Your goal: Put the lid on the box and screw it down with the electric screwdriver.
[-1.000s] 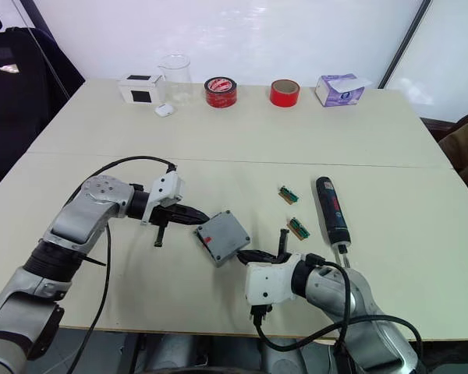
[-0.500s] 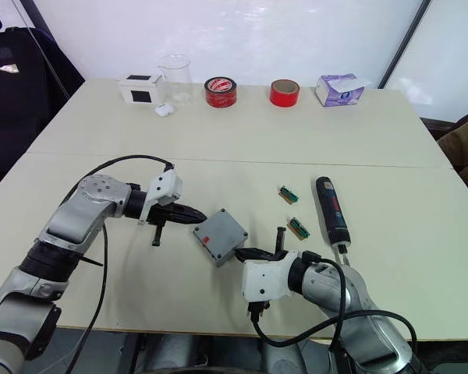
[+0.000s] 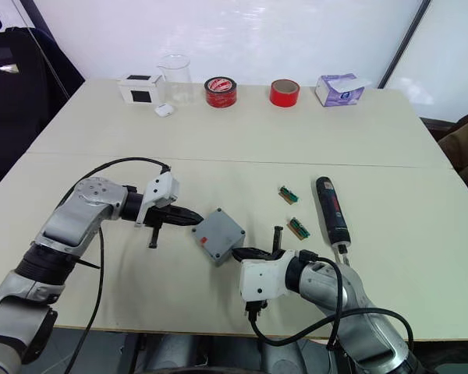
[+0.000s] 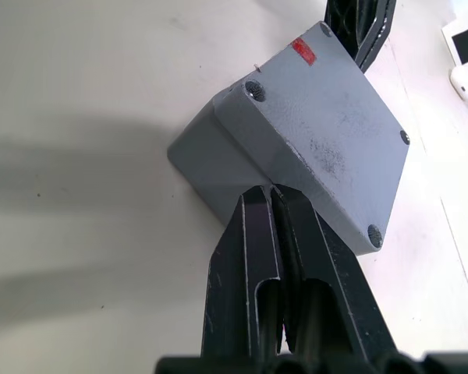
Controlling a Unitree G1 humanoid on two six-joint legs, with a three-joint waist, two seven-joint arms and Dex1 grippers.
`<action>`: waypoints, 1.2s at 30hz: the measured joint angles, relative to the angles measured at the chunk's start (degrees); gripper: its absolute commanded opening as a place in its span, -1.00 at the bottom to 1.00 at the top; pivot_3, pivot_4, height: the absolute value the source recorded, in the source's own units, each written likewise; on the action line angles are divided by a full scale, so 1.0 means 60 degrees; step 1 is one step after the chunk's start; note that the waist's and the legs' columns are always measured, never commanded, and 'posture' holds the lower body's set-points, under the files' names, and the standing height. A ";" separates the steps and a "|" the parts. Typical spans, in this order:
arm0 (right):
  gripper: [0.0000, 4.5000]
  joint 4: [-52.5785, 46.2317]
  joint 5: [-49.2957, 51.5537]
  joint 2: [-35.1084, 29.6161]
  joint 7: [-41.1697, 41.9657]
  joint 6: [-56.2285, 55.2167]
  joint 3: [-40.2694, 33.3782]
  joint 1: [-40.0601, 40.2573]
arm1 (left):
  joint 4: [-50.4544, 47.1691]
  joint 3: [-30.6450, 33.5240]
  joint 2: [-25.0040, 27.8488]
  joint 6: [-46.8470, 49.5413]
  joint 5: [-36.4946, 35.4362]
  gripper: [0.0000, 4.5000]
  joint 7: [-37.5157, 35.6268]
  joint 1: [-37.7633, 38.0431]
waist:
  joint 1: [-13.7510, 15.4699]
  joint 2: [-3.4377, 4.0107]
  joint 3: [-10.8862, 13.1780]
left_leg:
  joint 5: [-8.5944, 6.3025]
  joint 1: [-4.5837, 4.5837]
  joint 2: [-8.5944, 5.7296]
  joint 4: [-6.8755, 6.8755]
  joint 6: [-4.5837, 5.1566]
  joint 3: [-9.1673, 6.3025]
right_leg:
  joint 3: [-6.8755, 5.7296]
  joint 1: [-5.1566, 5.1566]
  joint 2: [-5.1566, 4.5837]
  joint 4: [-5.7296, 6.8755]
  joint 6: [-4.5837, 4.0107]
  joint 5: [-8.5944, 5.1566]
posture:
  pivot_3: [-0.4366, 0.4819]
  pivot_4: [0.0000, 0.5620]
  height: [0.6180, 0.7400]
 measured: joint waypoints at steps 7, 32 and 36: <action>-0.97 0.0000 0.0027 -0.0009 0.0004 0.0000 -0.0002 0.0003 | 0.0003 0.0001 -0.0041 0.0002 0.0003 -1.00 0.0048 -0.0001 | -0.0011 0.0000 0.0000 | 0.0000 0.0000 0.0000 0.0000 0.0000 0.0000 | 0.0000 -0.0001 0.0001 0.0001 0.0000 0.0000 | -0.05 -0.47 1.00; -0.97 -0.0096 0.0169 0.0001 0.0024 0.0142 0.0004 -0.0005 | 0.0209 -0.0065 -0.0146 -0.0397 0.0192 -1.00 0.0104 -0.0003 | -0.0011 0.0000 0.0000 | 0.0000 0.0000 0.0000 0.0000 0.0000 0.0000 | 0.0000 -0.0001 0.0000 0.0001 0.0000 0.0000 | -0.05 -0.47 1.00; -0.97 -0.0122 0.0297 0.0001 0.0042 0.0142 0.0004 -0.0005 | 0.0209 -0.0066 -0.0146 -0.0397 0.0192 -1.00 0.0104 -0.0003 | -0.0011 0.0000 0.0000 | 0.0000 0.0000 0.0001 0.0000 0.0000 -0.0001 | 0.0000 -0.0001 0.0001 0.0001 0.0000 0.0000 | -0.05 -0.47 1.00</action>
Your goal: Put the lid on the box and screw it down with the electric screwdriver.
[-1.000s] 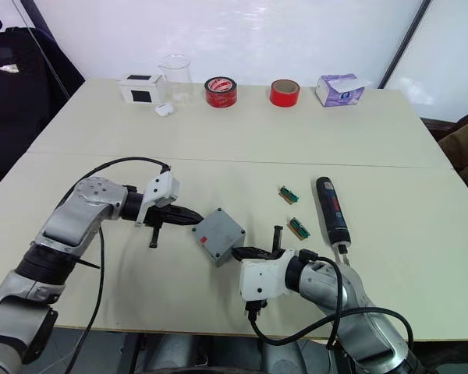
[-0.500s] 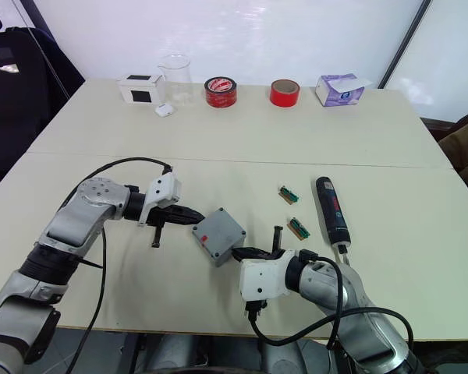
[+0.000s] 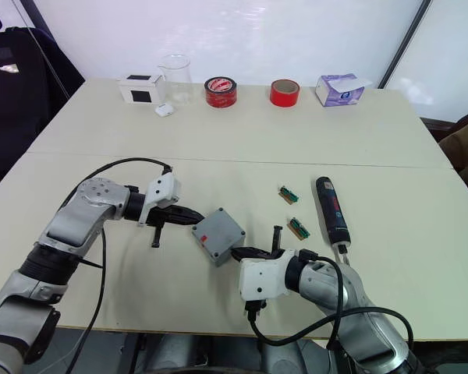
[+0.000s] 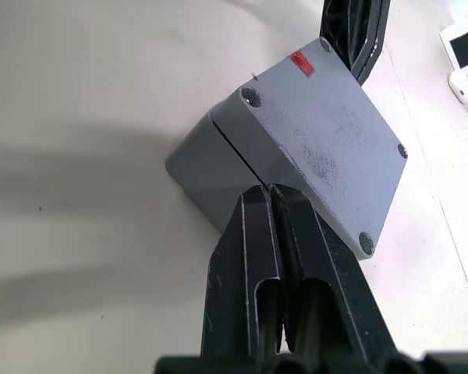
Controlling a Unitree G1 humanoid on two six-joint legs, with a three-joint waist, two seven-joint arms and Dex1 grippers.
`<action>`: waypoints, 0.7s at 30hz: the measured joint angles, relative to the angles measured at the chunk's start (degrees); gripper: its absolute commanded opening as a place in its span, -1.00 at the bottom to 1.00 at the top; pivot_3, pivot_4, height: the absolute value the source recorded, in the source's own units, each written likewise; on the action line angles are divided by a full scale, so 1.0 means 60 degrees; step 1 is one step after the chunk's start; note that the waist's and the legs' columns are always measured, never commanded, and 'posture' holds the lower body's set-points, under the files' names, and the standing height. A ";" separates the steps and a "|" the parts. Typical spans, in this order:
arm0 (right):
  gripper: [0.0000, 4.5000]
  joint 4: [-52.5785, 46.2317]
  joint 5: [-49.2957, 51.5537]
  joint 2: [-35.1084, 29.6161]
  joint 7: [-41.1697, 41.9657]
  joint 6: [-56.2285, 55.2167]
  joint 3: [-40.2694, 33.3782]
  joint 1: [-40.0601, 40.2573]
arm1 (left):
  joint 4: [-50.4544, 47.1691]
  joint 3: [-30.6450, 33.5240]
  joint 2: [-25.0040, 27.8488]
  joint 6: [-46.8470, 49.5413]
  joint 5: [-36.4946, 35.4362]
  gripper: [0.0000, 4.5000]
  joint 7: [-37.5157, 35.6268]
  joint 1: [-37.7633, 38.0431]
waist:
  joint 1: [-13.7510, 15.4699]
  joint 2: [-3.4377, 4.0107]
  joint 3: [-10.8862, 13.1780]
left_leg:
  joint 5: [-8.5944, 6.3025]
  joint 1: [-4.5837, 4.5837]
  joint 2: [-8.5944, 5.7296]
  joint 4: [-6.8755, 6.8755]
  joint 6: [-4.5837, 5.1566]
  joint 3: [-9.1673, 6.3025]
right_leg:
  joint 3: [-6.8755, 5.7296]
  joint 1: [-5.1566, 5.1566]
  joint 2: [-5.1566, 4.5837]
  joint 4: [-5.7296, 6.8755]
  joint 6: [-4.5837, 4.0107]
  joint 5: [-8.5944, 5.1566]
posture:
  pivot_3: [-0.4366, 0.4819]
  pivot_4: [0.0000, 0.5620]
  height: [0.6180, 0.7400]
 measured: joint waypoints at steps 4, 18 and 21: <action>-0.97 -0.0015 0.0099 -0.0001 0.0026 0.0000 0.0001 0.0000 | -0.0005 -0.0009 0.0031 -0.0019 0.0002 -1.00 -0.0034 0.0002 | 0.0000 0.0000 0.0000 | 0.0000 0.0000 0.0000 0.0000 0.0000 0.0000 | 0.0000 0.0000 0.0000 0.0000 0.0000 0.0000 | -0.05 -0.47 1.00; -0.97 -0.0019 0.0126 -0.0023 0.0022 -0.0005 0.0000 -0.0002 | -0.0006 -0.0066 0.0132 -0.0099 0.0038 -1.00 -0.0050 0.0141 | 0.0003 0.0000 0.0000 | 0.0000 0.0000 0.0001 0.0000 0.0000 0.0000 | 0.0000 0.0000 -0.0001 0.0000 0.0000 0.0000 | -0.05 -0.47 1.00; -0.97 -0.0019 0.0127 -0.0048 0.0021 -0.0005 0.0000 -0.0002 | -0.0003 -0.0065 0.0125 -0.0101 0.0034 -1.00 -0.0045 0.0139 | 0.0004 0.0000 0.0000 | 0.0000 0.0000 0.0001 0.0000 0.0000 0.0000 | 0.0000 0.0000 -0.0001 0.0000 0.0000 0.0000 | -0.05 -0.47 1.00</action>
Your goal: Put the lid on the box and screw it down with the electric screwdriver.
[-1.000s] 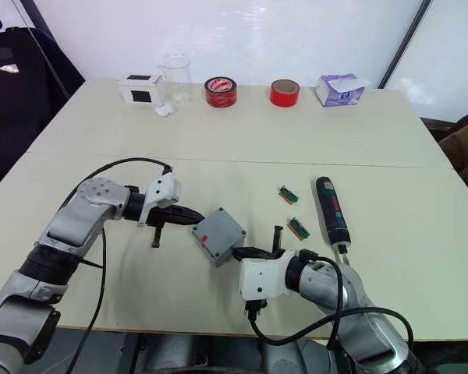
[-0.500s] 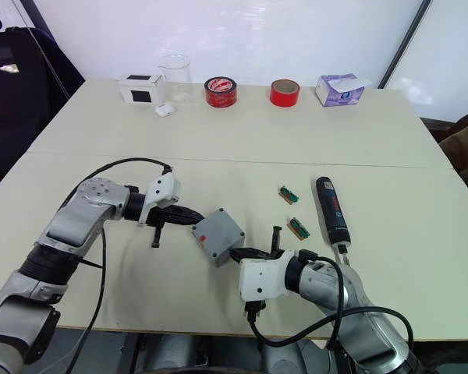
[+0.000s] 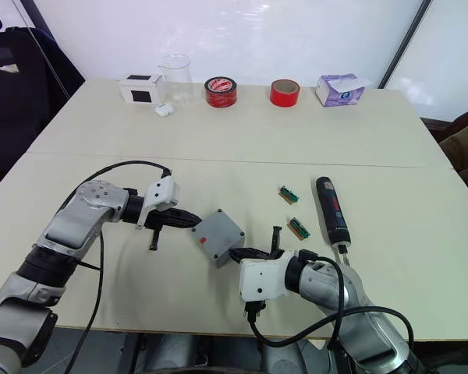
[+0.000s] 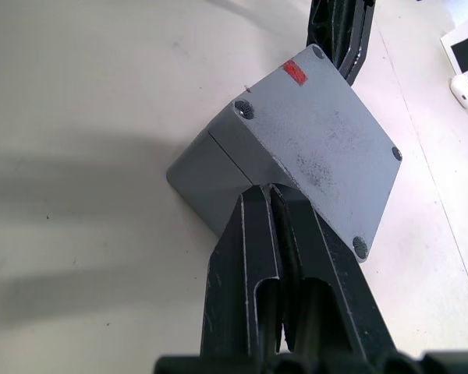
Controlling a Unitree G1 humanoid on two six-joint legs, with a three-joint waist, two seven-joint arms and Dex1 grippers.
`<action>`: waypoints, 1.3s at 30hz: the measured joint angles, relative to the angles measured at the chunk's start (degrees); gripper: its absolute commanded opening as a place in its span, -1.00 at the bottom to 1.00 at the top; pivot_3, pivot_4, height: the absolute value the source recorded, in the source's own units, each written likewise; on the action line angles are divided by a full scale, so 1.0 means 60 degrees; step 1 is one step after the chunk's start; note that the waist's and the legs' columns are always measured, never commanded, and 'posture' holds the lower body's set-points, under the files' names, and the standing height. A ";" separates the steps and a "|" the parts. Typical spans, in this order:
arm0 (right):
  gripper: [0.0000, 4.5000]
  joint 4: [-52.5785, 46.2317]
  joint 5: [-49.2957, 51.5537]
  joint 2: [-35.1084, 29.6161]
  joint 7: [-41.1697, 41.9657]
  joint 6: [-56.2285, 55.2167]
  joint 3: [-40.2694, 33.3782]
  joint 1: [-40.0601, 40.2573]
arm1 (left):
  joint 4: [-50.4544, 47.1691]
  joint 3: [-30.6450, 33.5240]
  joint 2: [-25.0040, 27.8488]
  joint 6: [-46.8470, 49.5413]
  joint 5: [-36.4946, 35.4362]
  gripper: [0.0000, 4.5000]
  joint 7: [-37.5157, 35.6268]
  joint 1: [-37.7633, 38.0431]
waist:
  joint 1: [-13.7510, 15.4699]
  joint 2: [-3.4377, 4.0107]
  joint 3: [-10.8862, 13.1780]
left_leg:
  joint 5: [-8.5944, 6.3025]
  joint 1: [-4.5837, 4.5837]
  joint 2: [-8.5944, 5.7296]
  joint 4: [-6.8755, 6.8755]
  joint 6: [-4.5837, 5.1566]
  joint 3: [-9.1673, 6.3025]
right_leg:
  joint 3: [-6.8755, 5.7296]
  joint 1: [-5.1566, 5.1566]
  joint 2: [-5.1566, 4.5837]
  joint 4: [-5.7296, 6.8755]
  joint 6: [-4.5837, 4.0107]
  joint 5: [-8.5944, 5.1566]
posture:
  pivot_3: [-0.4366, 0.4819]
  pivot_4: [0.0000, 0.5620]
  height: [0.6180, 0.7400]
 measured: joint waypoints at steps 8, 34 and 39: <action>-0.97 -0.0272 0.0095 -0.0251 0.0110 0.0279 -0.0295 0.0396 | 0.0903 0.0015 -0.0164 -0.0268 0.0046 -1.00 0.0208 -0.0421 | 0.0002 0.0001 0.0001 | 0.0000 0.0000 -0.0001 0.0000 0.0001 0.0001 | 0.0000 0.0000 0.0000 0.0000 0.0000 0.0000 | -0.05 -0.47 1.00; -0.97 0.2953 0.0560 0.0521 -0.0503 0.0274 -0.0166 -0.1612 | 0.0025 0.0304 -0.0793 0.0696 0.0188 -1.00 0.1539 0.0878 | -0.0016 0.0008 0.0007 | 0.0000 -0.0002 0.0002 -0.0013 0.0001 0.0004 | 0.0000 -0.0010 -0.0002 0.0002 -0.0001 0.0002 | -0.05 -0.47 1.00; -0.97 0.3440 0.0408 0.0586 -0.0798 0.0048 -0.0179 -0.1874 | -0.0100 0.0310 -0.0857 0.0713 0.0186 -1.00 0.1640 0.0967 | -0.0008 0.0008 0.0007 | 0.0000 -0.0002 0.0000 -0.0013 0.0001 0.0005 | 0.0001 -0.0009 -0.0003 0.0001 -0.0001 0.0002 | -0.05 -0.47 1.00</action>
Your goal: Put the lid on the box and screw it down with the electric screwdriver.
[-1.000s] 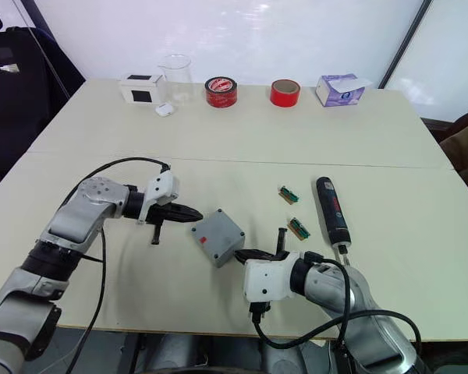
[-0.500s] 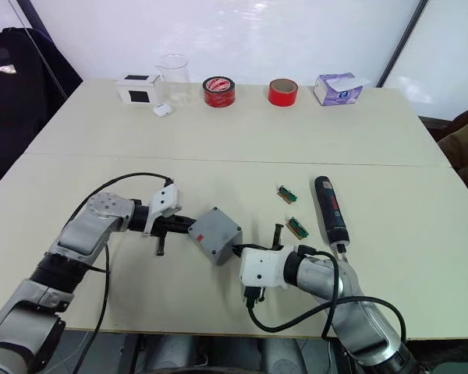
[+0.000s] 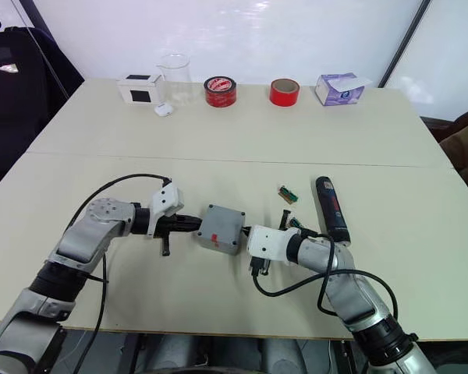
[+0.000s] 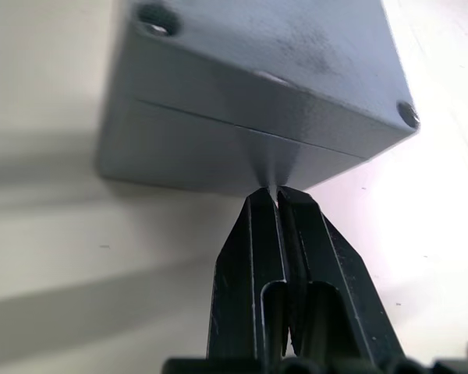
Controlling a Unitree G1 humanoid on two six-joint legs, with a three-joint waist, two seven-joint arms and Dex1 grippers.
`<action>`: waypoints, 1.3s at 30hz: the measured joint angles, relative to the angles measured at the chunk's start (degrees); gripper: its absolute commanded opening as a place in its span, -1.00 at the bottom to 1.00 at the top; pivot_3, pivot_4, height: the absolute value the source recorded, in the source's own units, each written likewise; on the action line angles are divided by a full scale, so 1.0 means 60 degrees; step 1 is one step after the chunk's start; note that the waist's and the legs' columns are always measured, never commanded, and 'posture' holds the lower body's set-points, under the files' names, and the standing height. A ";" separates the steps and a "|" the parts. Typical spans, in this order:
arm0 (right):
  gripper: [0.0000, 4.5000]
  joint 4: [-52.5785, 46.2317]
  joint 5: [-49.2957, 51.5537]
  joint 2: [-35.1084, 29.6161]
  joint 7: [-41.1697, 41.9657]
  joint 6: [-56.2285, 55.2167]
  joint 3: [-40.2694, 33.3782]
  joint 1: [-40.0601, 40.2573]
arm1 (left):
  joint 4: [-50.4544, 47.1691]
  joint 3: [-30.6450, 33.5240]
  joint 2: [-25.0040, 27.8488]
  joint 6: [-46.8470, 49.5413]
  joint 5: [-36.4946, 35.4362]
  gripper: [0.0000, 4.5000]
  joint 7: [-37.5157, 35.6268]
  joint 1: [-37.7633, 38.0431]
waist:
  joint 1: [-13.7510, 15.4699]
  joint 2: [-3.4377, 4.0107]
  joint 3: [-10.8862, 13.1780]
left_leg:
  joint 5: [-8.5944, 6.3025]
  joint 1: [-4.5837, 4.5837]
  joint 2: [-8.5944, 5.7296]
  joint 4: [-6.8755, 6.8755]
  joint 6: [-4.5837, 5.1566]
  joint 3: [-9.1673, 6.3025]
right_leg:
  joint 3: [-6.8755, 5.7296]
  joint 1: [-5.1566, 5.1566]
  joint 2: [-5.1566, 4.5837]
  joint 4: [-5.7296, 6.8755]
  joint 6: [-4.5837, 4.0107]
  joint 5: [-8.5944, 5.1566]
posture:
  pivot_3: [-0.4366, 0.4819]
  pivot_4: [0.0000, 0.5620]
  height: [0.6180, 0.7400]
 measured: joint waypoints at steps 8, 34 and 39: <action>-0.97 -0.0326 0.0051 -0.0181 0.0070 0.0068 -0.0065 0.0217 | -0.0125 -0.0008 0.0051 0.0000 -0.0009 -1.00 -0.0007 0.0100 | 0.0002 0.0002 0.0001 | 0.0000 0.0000 0.0001 -0.0004 0.0000 -0.0002 | 0.0000 0.0000 -0.0001 0.0000 0.0000 0.0000 | -0.05 -0.47 1.00; -0.97 -0.0470 0.0461 0.0280 -0.0077 0.1056 -0.0189 0.0258 | -0.0805 -0.0006 -0.0024 0.0490 -0.0187 -1.00 0.0411 0.0543 | -0.0004 0.0004 0.0002 | 0.0000 0.0000 0.0001 -0.0015 0.0000 0.0000 | 0.0001 -0.0008 -0.0002 -0.0001 0.0000 0.0000 | -0.05 -0.47 1.00; -0.97 -0.0469 0.0451 0.0283 -0.0075 0.1055 -0.0172 0.0250 | -0.0557 -0.0006 -0.0072 0.0295 -0.0160 -1.00 0.0479 0.0455 | -0.0007 0.0003 0.0002 | 0.0000 0.0000 0.0001 -0.0015 0.0000 0.0000 | 0.0002 -0.0009 -0.0001 0.0000 0.0000 0.0000 | -0.05 -0.47 1.00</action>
